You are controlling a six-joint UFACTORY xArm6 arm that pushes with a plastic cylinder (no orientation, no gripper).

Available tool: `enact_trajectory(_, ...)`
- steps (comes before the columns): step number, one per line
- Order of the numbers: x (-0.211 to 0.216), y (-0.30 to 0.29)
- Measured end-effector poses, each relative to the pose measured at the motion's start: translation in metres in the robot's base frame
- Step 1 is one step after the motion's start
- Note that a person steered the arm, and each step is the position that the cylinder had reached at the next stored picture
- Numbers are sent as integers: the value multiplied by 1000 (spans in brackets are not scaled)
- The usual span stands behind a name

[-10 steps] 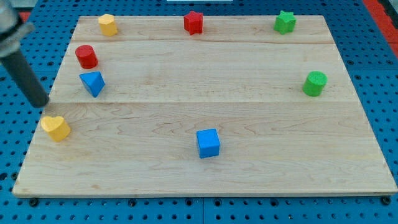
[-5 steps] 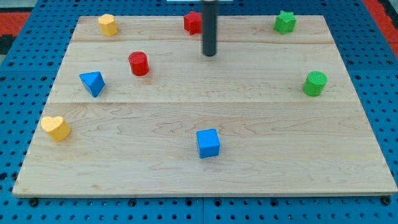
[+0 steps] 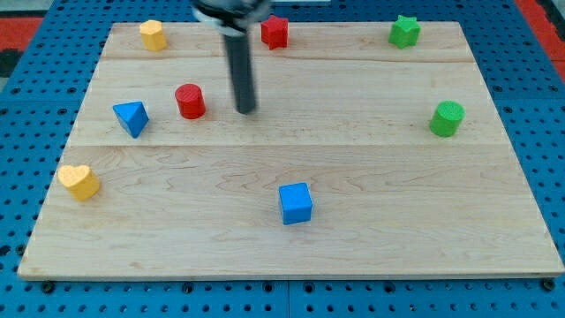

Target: Slide the red circle to the bottom right

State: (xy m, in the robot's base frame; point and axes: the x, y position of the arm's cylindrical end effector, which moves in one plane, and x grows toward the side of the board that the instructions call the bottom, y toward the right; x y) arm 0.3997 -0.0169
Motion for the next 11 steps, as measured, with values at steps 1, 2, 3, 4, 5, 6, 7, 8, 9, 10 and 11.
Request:
enact_trajectory(1,-18,-5)
enact_trajectory(2,-76,-44)
enact_trajectory(3,-72,-109)
enact_trajectory(4,-36,-138)
enact_trajectory(5,-7,-113)
enact_trajectory(6,27,-109)
enact_trajectory(7,39,-149)
enact_trajectory(8,57,-129)
enact_trajectory(9,57,1)
enact_trajectory(10,63,83)
enact_trajectory(11,29,-35)
